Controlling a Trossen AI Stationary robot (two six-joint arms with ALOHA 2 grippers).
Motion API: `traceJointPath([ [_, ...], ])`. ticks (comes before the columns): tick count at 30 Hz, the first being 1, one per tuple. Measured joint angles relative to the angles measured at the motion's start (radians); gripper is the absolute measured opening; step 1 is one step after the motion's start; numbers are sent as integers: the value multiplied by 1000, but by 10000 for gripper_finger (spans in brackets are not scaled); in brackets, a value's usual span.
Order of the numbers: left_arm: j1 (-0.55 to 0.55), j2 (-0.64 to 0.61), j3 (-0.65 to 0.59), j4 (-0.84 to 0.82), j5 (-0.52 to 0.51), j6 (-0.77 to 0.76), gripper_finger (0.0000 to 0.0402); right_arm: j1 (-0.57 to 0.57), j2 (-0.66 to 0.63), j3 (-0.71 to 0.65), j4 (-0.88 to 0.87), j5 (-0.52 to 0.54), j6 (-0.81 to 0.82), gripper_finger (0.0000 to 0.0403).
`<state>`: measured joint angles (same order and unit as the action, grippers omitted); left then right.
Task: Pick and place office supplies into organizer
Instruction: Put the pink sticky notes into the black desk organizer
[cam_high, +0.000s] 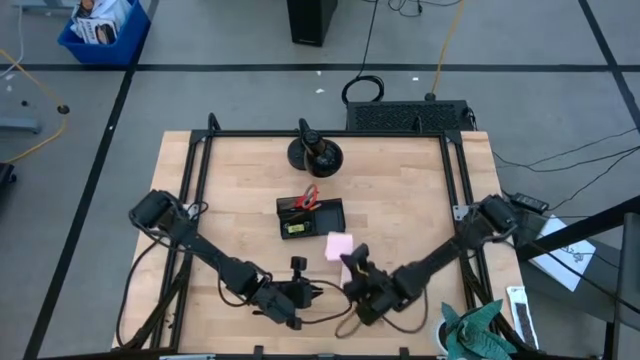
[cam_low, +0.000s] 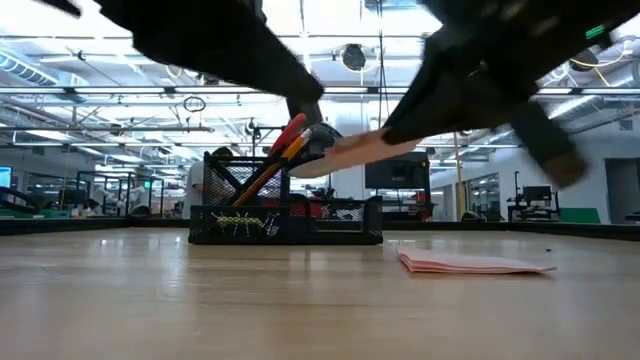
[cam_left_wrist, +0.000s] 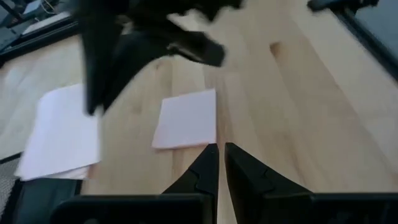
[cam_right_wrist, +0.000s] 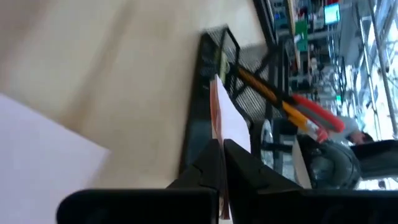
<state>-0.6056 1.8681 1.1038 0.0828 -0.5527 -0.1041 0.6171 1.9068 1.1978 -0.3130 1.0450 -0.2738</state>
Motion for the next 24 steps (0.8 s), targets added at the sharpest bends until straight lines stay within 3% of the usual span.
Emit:
traceJointPath([
  [9, -33, -19, 0, -15, -10, 32, 35, -179, 0, -1, 35, -116, -160, 0],
  [12, -41, -19, 0, -35, -21, 32, 35, -232, 0, -21, 125, -175, -231, 0],
  [17, -51, -19, 0, -57, -25, 24, 35, -296, -1, -50, 237, -264, -299, 0],
  [24, -57, -18, 0, -60, -25, 26, 35, -353, -1, -85, 242, -318, -322, 0],
])
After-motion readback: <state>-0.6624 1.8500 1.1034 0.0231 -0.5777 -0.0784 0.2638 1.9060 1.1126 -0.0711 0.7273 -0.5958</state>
